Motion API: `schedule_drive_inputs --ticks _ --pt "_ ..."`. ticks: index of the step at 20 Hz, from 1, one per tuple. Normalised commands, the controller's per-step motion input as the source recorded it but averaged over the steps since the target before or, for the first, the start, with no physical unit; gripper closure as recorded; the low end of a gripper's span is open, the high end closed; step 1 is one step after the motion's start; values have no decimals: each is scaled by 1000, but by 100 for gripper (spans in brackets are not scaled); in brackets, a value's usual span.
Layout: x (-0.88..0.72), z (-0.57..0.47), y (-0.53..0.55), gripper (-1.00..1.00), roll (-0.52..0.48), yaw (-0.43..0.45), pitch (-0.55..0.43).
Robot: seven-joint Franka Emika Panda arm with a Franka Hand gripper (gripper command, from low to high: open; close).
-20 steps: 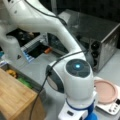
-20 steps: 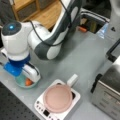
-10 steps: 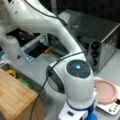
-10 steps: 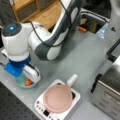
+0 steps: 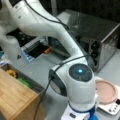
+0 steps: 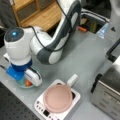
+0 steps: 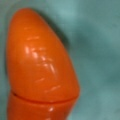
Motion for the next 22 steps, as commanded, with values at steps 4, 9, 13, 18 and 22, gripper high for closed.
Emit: schedule_drive_inputs --ticks 4,9,13,18,22 --pt "101 -78 81 -100 -23 -29 -27" --pt "87 -100 108 -100 0 -21 -28" --pt "73 -106 112 100 34 7 -16" --pt "64 -180 133 100 69 -7 -18" --pt "63 -292 158 100 115 -39 -48"
